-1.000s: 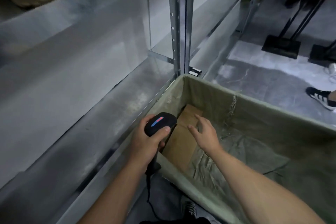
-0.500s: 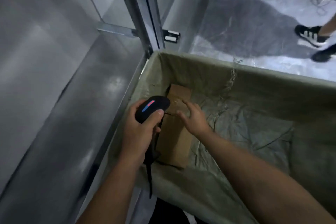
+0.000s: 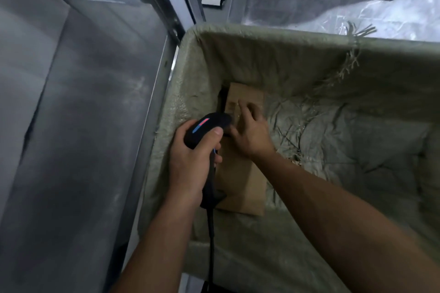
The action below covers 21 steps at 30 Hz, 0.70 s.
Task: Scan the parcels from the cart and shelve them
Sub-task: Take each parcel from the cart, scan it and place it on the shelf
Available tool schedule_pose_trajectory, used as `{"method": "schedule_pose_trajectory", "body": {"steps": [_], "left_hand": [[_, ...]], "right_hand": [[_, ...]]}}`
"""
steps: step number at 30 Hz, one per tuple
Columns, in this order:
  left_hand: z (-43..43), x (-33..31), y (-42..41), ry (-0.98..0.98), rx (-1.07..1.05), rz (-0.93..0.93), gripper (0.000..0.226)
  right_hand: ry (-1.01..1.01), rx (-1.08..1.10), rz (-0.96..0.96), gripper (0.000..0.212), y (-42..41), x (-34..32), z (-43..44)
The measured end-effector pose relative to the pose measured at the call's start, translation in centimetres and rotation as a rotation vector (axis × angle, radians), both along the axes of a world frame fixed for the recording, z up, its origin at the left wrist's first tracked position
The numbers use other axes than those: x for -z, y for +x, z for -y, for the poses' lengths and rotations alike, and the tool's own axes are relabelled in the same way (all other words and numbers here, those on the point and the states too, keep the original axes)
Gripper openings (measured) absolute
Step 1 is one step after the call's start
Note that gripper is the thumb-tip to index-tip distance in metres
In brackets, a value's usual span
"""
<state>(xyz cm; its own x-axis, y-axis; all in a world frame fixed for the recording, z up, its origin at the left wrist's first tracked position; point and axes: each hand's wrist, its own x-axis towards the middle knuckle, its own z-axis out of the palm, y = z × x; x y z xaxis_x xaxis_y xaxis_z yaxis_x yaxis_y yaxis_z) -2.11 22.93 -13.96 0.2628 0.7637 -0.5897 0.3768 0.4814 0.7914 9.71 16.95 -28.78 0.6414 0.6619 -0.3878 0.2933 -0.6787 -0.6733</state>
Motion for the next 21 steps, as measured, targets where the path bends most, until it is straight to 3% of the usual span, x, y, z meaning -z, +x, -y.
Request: {"method": "schedule_pose_trajectory", "body": {"steps": [10,14,21], "left_hand": [[0.1,0.2,0.3,-0.035,-0.009,0.024,0.036],[0.2,0.3,0.2,-0.044,-0.024,0.053,0.038],[0.6,0.1,0.5,-0.053,-0.017,0.062,0.039]], "right_hand": [[0.026,0.347,-0.153,0.099,2.5,-0.2,1.9],[0.062,0.356,-0.198,0.096,3.1,0.2,3.3],[-0.040,0.296,-0.133,0.072,3.1,0.5,5.5]]}}
